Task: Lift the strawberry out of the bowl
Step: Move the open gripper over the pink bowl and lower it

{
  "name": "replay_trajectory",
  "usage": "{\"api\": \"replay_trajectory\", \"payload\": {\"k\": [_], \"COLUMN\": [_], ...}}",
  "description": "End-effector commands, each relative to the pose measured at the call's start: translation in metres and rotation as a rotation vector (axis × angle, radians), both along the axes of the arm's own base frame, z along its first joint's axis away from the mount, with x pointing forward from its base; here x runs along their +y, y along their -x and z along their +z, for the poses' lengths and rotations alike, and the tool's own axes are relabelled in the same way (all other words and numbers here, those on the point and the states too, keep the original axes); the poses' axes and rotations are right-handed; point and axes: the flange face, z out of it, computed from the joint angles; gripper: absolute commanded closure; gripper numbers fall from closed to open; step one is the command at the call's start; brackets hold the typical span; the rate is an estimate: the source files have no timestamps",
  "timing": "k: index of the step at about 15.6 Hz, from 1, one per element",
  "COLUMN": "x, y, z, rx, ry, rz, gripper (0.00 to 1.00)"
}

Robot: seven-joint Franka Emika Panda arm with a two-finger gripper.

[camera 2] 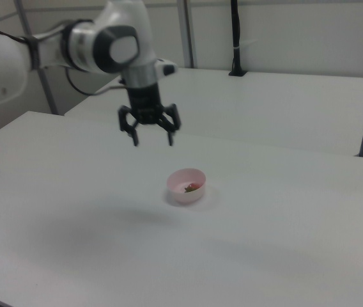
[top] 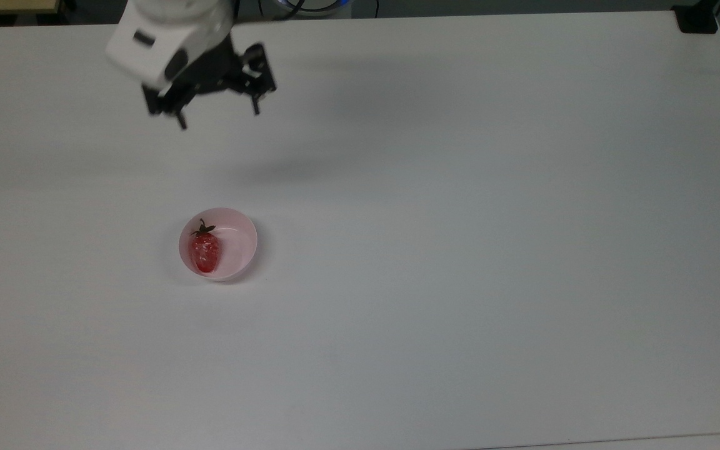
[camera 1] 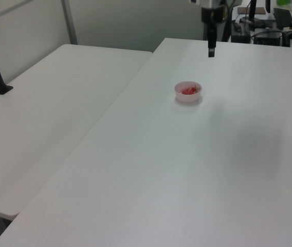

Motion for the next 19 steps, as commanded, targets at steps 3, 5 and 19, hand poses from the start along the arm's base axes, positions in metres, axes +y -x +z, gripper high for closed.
{"api": "replay_trajectory", "payload": {"k": [3, 5, 19], "x": [-0.030, -0.031, -0.018], "y": [-0.050, -0.061, -0.080], "z": [-0.060, -0.083, -0.168], "rx": [0.029, 0.009, 0.012], "ry": [0.051, 0.068, 0.102], "rz": [0.337, 0.352, 0.390], "gripper": [0.03, 0.03, 0.17]}}
